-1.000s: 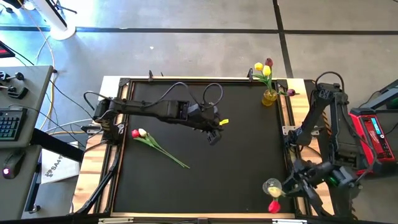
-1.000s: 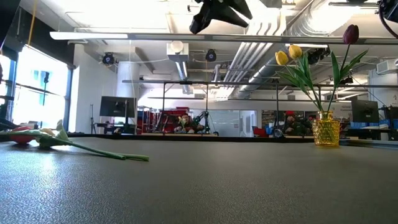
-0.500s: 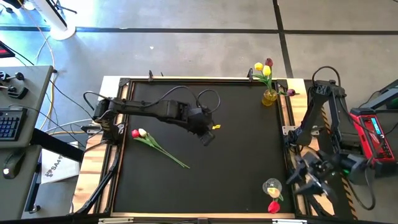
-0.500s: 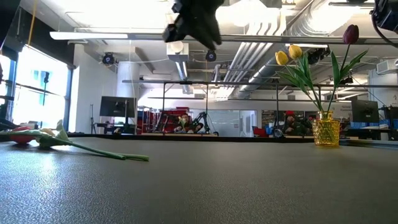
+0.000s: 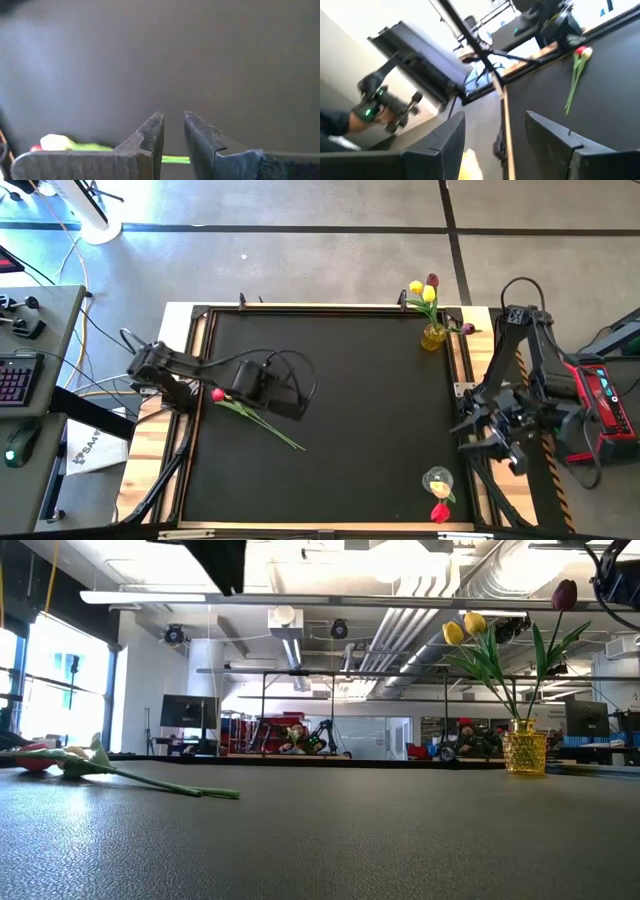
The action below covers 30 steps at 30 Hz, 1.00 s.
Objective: Sort flowers into vase by color
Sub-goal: Put the red flower into the transparent vase
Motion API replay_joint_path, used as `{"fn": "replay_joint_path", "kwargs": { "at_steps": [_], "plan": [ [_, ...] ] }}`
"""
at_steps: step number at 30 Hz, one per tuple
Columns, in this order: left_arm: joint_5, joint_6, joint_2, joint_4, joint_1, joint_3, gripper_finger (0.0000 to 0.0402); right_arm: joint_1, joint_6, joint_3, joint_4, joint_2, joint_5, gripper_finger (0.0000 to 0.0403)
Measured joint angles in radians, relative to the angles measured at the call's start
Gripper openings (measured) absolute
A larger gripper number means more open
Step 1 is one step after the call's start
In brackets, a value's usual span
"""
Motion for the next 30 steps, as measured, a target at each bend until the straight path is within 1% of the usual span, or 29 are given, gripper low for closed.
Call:
{"fn": "replay_joint_path", "kwargs": {
  "at_steps": [3, 7, 10, 13, 17, 21, 24, 26, 30],
  "plan": [
    [0.005, -0.071, 0.0, 0.022, -0.034, -0.035, 0.0063, -0.021, -0.034, 0.0, 0.0, -0.03, 0.023, 0.0193],
    [0.066, -0.163, -0.001, 0.068, -0.087, -0.13, 0.0063, -0.051, -0.051, 0.0, 0.0, -0.069, 0.043, 0.0193],
    [0.092, -0.236, -0.017, 0.138, -0.131, -0.212, 0.0063, -0.072, -0.096, 0.0, 0.0, -0.091, 0.053, 0.0193],
    [0.104, -0.333, -0.054, 0.244, -0.165, -0.32, 0.0063, -0.099, -0.146, 0.0, 0.0, -0.105, 0.055, 0.0193],
    [0.105, -0.501, -0.124, 0.364, -0.205, -0.482, 0.0063, -0.137, -0.192, 0.0, 0.0, -0.115, 0.055, 0.0193],
    [0.107, -0.731, -0.166, 0.359, -0.232, -0.608, 0.0063, -0.168, -0.217, 0.0, 0.0, -0.118, 0.05, 0.0193],
    [0.18, -0.884, -0.17, 0.359, -0.23, -0.68, 0.0063, -0.188, -0.217, 0.0, -0.001, -0.117, 0.05, 0.0193],
    [0.236, -0.907, -0.17, 0.373, -0.218, -0.722, 0.0063, -0.196, -0.217, 0.0, -0.001, -0.116, 0.049, 0.0193],
    [0.255, -0.907, -0.169, 0.454, -0.189, -0.803, 0.0063, -0.211, -0.217, 0.0, -0.001, -0.117, 0.049, 0.0193]
  ]
}}
